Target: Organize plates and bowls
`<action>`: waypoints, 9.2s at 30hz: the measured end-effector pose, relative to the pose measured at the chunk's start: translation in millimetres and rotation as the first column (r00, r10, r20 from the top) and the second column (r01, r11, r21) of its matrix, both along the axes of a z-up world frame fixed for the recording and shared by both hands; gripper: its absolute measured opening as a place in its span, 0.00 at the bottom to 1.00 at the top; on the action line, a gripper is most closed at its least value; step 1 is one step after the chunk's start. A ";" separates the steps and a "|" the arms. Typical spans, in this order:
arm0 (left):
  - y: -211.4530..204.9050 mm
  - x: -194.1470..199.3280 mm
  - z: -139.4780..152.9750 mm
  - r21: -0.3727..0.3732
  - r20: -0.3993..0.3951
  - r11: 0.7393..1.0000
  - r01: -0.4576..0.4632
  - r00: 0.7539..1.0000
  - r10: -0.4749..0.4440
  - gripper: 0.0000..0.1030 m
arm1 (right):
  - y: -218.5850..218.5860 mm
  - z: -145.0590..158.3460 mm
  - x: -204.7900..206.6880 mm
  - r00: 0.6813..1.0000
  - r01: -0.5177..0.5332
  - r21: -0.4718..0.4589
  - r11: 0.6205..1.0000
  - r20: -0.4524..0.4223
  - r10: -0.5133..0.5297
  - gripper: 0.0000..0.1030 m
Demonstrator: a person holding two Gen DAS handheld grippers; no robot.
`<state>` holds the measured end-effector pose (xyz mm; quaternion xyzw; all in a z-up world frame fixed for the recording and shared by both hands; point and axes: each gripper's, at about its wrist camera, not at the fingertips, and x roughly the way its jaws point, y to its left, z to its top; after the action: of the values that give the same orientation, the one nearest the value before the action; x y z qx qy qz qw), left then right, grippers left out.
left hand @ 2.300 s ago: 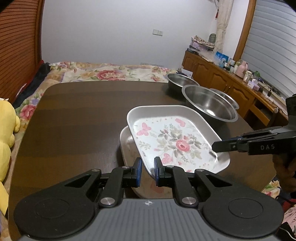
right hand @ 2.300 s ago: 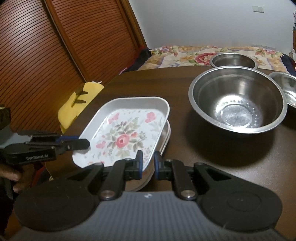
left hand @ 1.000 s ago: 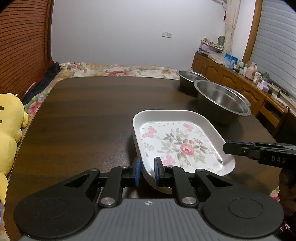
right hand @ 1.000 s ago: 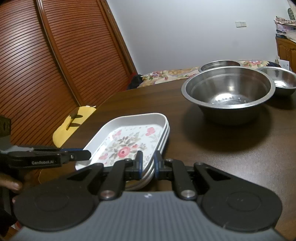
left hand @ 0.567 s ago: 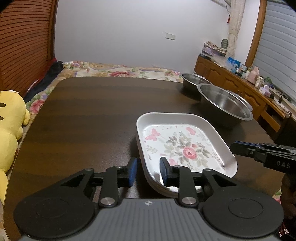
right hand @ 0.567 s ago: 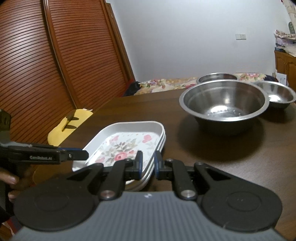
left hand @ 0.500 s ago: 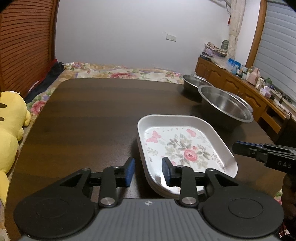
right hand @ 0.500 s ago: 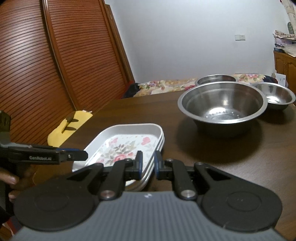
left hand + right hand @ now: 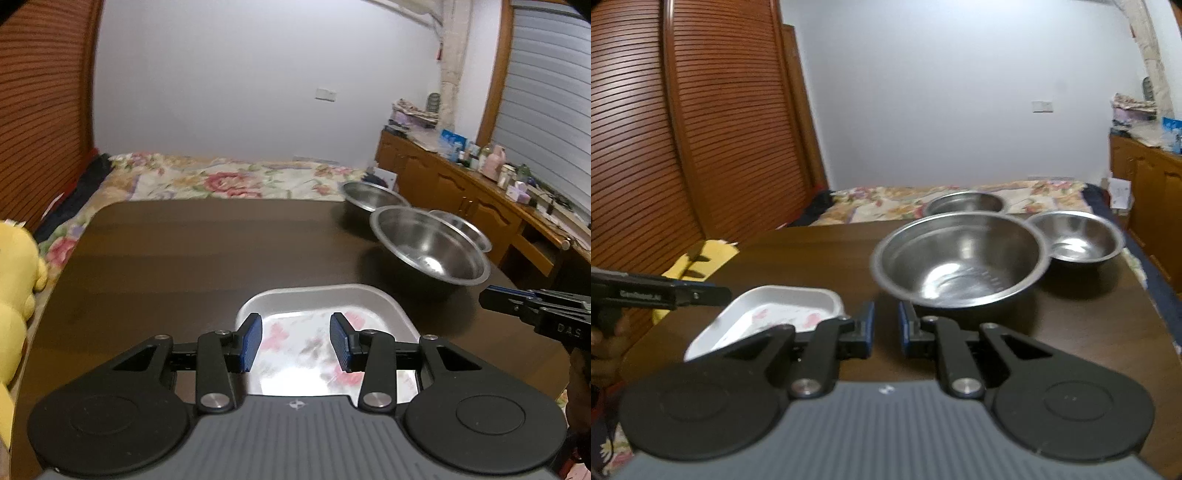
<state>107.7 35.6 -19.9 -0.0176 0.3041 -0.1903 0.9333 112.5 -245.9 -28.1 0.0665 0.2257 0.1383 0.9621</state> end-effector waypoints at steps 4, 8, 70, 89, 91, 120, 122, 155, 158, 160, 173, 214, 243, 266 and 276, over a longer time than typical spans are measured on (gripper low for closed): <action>-20.7 10.7 5.5 0.004 0.017 1.000 0.029 0.999 -0.029 0.42 | -15.9 1.0 6.0 0.999 0.043 -0.008 0.999 0.025 -0.043 0.45; -40.8 21.7 6.3 0.003 0.024 0.999 0.053 0.998 -0.054 0.43 | -30.1 1.0 14.2 0.996 0.077 -0.017 0.997 0.037 -0.076 0.45; -124.8 103.0 -16.7 -0.004 -0.079 0.993 0.117 0.990 -0.117 0.24 | -84.3 -29.6 85.2 0.987 0.130 0.139 0.982 -0.112 -0.115 0.25; -121.6 59.7 -4.6 -0.030 -0.072 0.986 0.165 0.983 -0.167 0.24 | -92.1 -20.4 46.3 0.988 0.129 0.188 0.974 -0.112 -0.109 0.23; -120.6 54.6 -3.8 -0.033 -0.068 0.984 0.173 0.982 -0.175 0.24 | -94.1 -20.1 43.4 0.988 0.130 0.190 0.973 -0.110 -0.110 0.23; -109.0 10.0 -15.0 -0.061 -0.073 0.979 0.196 0.977 -0.201 0.24 | -92.6 -30.9 -1.2 0.989 0.126 0.194 0.973 -0.103 -0.107 0.23; -108.0 8.5 -16.3 -0.062 -0.072 0.978 0.197 0.977 -0.202 0.24 | -93.7 -31.9 -2.6 0.988 0.127 0.198 0.972 -0.108 -0.107 0.23; -100.0 11.7 -22.7 -0.074 -0.050 0.984 0.163 0.985 -0.167 0.29 | -101.0 -35.4 -5.6 0.987 0.139 0.191 0.972 -0.107 -0.120 0.29; -96.6 12.6 -19.3 -0.078 -0.042 0.984 0.159 0.986 -0.163 0.30 | -102.4 -30.2 -5.4 0.988 0.139 0.180 0.974 -0.095 -0.124 0.29; -94.9 13.3 -15.7 -0.076 -0.033 0.985 0.157 0.987 -0.160 0.30 | -104.5 -25.9 -5.5 0.988 0.139 0.174 0.975 -0.085 -0.126 0.30; -84.5 30.8 15.7 -0.074 0.053 0.992 0.106 0.993 -0.102 0.31 | -125.9 18.7 -3.9 0.986 0.163 0.092 0.982 0.020 -0.165 0.34; -197.2 133.6 25.2 0.089 -0.012 0.950 0.301 0.954 -0.301 0.63 | -176.5 -27.4 105.1 0.967 0.255 0.084 0.963 -0.021 -0.254 0.68; -262.1 194.1 -17.3 0.100 -0.186 0.906 0.411 0.902 -0.389 0.38 | -171.9 -43.0 122.7 0.972 0.229 0.137 0.964 -0.094 -0.217 0.56; -263.8 204.0 -20.8 0.042 -0.232 0.917 0.398 0.896 -0.378 0.18 | -177.3 -48.5 124.4 0.971 0.230 0.155 0.961 -0.109 -0.215 0.31; -256.0 193.5 -9.0 0.053 -0.208 0.922 0.383 0.908 -0.365 0.18 | -176.9 -48.5 128.4 0.977 0.199 0.167 0.966 -0.107 -0.183 0.20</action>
<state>301.1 -220.4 -28.9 0.0657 0.3999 -0.3486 0.8451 240.9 -422.8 -76.6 0.1791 0.2484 0.0609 0.9500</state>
